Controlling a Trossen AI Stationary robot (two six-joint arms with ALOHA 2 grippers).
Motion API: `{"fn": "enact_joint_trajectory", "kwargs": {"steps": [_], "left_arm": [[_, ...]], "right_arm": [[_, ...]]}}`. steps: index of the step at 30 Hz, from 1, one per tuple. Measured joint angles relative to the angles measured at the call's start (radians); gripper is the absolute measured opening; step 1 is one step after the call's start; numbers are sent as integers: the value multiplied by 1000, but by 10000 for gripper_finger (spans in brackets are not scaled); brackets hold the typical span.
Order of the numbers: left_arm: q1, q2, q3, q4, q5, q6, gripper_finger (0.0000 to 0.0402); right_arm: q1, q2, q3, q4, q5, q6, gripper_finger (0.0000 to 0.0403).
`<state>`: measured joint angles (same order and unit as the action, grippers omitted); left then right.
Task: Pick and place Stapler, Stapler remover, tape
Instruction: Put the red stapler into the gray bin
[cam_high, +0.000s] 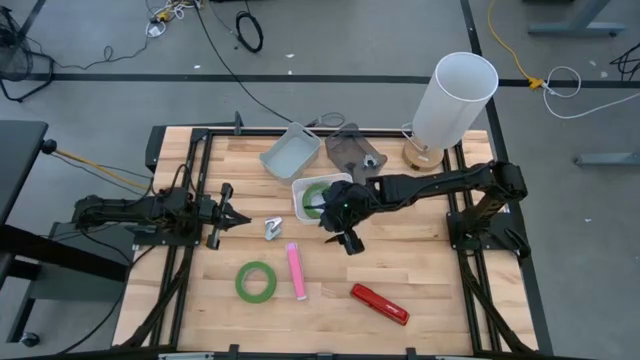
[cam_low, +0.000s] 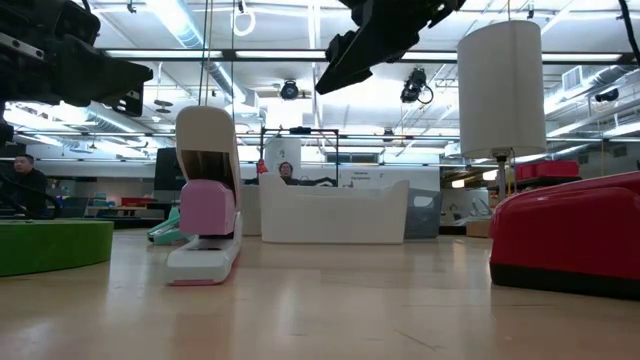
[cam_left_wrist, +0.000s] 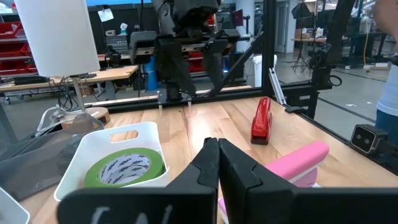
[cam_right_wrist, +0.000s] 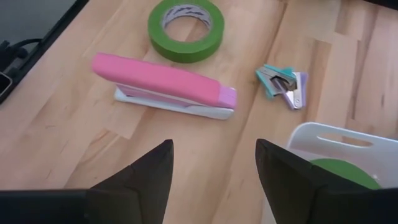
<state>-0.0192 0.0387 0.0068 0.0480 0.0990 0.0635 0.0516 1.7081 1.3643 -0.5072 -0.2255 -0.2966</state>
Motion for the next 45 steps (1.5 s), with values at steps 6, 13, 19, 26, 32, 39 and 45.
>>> {"fn": "enact_joint_trajectory", "kwargs": {"steps": [6, 13, 19, 26, 32, 39, 45], "left_arm": [[0, 0, 0, 0, 0, 0, 7], [0, 0, 0, 0, 0, 0, 7], [0, 0, 0, 0, 0, 0, 7], [0, 0, 0, 0, 0, 0, 7], [0, 0, 0, 0, 0, 0, 7], [0, 0, 0, 0, 0, 0, 7], [0, 0, 0, 0, 0, 0, 7]], "right_arm": [[1, 0, 0, 7, -2, 0, 228], [-3, 0, 0, 43, 0, 0, 228], [-4, -1, 0, 49, 0, 0, 228], [-30, -18, 0, 44, -1, 13, 228], [-71, -38, -1, 25, 1, 75, 228], [-71, -59, -1, -48, 0, 76, 228], [-36, -108, -1, -130, 3, 134, 228]]}}
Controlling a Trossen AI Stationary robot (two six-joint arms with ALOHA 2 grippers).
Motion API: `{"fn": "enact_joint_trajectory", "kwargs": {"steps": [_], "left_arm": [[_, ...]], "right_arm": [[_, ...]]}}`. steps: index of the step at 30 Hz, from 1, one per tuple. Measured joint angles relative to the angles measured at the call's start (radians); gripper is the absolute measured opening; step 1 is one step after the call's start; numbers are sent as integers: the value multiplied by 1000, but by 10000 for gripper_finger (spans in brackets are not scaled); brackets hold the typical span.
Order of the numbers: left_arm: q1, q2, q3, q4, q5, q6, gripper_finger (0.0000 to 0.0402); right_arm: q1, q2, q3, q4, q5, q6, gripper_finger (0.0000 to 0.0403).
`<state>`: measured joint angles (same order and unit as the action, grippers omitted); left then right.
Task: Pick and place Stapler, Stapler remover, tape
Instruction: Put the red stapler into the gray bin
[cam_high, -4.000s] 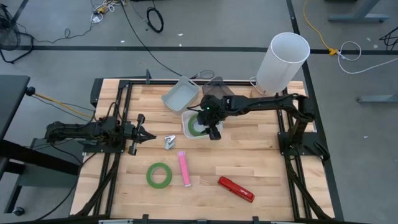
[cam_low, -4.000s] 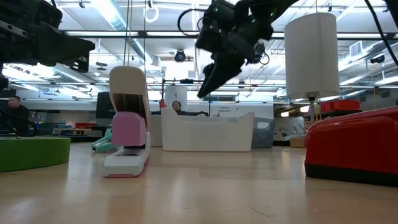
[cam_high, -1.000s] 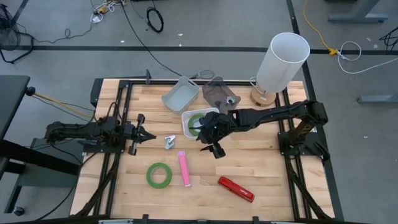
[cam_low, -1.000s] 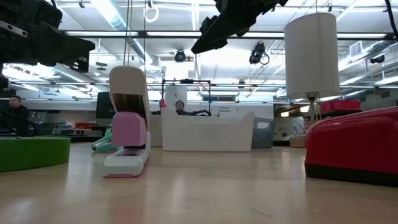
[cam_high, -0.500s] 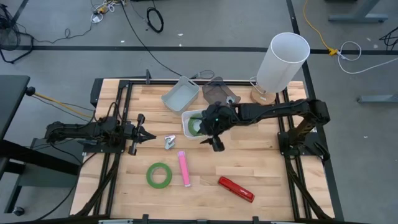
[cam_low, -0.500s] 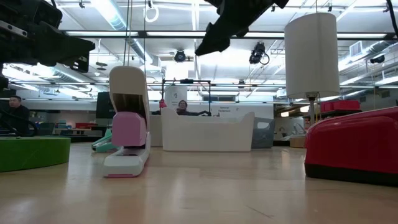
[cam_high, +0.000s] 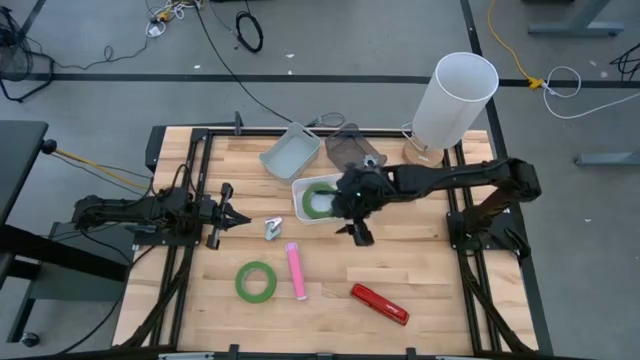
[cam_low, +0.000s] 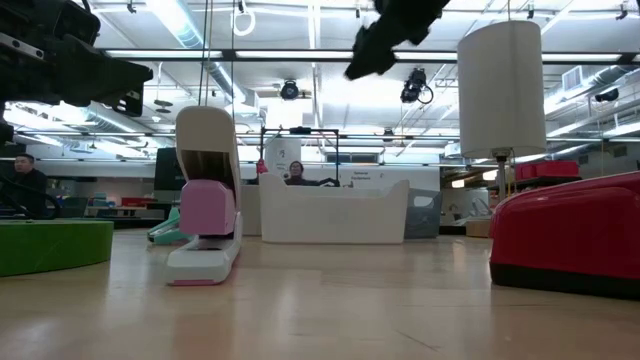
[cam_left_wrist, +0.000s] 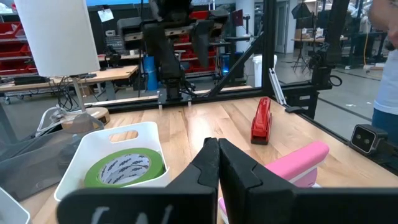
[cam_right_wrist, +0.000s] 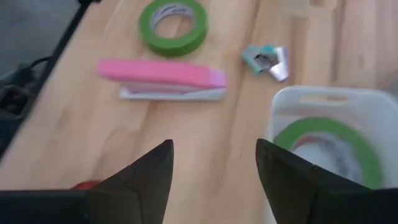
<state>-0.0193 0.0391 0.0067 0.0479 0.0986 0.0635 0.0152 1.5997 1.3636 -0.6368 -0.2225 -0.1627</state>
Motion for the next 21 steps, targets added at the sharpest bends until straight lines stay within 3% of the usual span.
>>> {"fn": "enact_joint_trajectory", "kwargs": {"steps": [9, 21], "left_arm": [[0, 0, 0, 0, 0, 0, 7], [0, 0, 0, 0, 0, 0, 7]], "right_arm": [[108, -65, -4, -98, 63, 126, 228], [317, -113, -197, -98, 215, 358, 228]]}}
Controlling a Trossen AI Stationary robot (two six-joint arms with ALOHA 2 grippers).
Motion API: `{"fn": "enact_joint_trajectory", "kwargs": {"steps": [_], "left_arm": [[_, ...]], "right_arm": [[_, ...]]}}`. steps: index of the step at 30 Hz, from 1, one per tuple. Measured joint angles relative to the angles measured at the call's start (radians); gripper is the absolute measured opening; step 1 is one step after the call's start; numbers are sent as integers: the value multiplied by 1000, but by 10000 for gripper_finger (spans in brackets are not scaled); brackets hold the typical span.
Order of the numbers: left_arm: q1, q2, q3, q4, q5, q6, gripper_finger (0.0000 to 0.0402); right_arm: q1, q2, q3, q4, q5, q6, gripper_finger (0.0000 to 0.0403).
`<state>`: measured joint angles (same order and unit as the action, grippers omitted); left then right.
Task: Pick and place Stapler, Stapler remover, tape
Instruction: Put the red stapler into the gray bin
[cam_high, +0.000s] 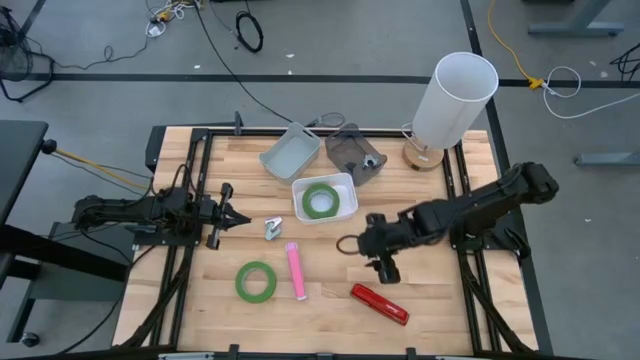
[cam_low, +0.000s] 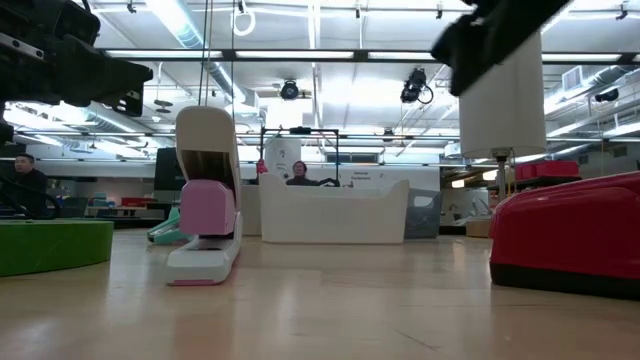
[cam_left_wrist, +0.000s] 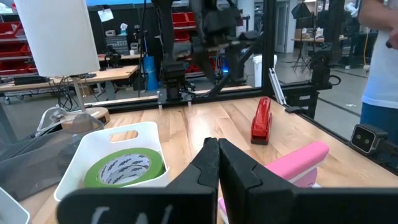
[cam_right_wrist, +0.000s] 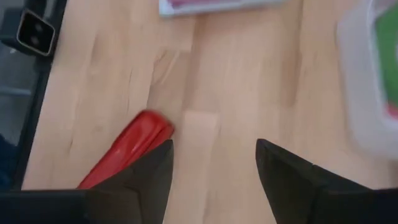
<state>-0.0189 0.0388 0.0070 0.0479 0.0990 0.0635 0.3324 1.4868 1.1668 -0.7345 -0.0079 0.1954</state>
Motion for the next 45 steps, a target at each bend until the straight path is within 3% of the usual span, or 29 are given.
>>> {"fn": "enact_joint_trajectory", "kwargs": {"steps": [6, 19, 45], "left_arm": [[0, 0, 0, 0, 0, 0, 7], [0, 0, 0, 0, 0, 0, 7], [0, 0, 0, 0, 0, 0, 7]], "right_arm": [[114, 0, -34, -30, -9, 215, 228], [300, 55, -34, -35, 44, 416, 228], [335, 336, 83, -20, 68, 584, 228]]}}
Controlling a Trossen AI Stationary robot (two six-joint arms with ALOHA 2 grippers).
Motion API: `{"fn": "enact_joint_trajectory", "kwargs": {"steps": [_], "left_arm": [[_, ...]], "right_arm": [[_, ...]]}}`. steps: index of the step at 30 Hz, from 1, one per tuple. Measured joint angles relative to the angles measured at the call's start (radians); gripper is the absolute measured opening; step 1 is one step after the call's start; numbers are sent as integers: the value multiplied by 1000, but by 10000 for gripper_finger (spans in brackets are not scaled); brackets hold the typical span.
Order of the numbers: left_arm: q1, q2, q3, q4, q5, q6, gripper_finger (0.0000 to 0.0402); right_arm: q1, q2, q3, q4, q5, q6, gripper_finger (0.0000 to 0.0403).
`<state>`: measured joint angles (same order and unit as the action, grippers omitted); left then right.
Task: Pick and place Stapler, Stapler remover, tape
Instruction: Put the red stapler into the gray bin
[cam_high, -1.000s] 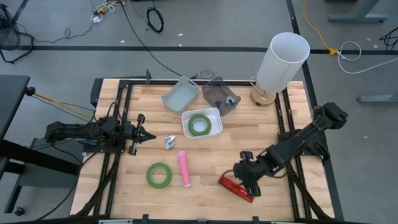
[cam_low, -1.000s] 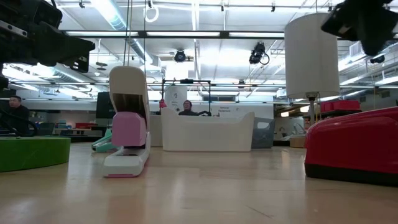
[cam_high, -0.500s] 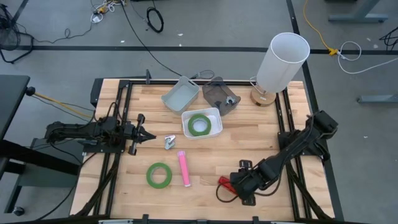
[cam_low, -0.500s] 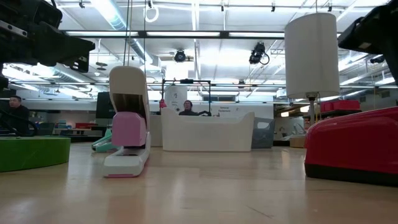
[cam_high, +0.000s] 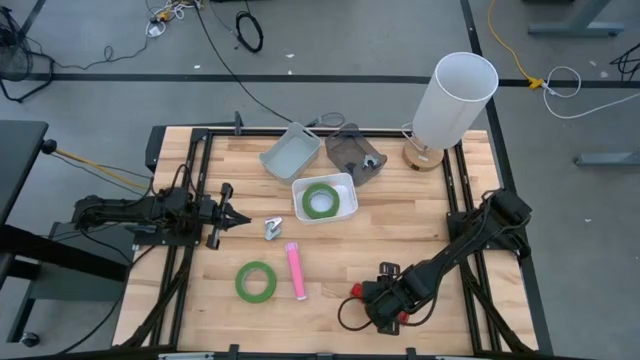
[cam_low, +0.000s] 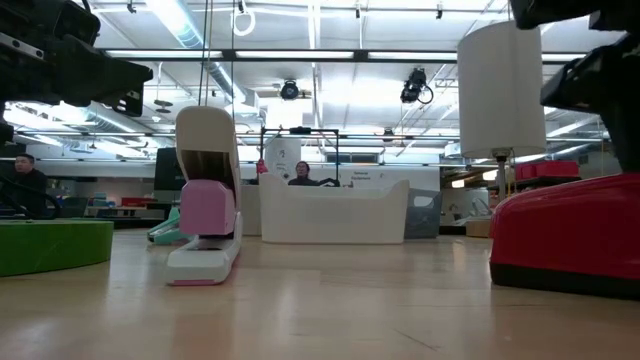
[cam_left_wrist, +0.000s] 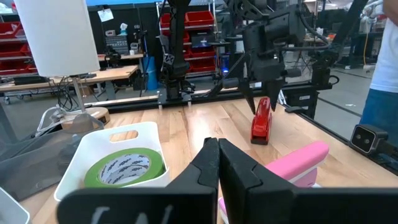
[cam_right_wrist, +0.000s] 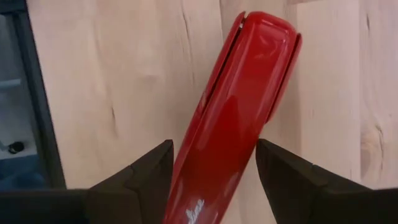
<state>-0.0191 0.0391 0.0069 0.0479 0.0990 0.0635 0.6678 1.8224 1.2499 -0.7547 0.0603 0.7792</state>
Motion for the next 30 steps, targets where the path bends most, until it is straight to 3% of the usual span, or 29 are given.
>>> {"fn": "enact_joint_trajectory", "kwargs": {"steps": [16, 25, 30], "left_arm": [[0, 0, 0, 0, 0, 0, 7], [0, 0, 0, 0, 0, 0, 7], [0, 0, 0, 0, 0, 0, 7]], "right_arm": [[-8, 90, 2, 21, -20, 2, 227], [-13, 90, 2, 12, -25, 4, 173], [-15, 90, 2, 11, -46, 1, 165]]}}
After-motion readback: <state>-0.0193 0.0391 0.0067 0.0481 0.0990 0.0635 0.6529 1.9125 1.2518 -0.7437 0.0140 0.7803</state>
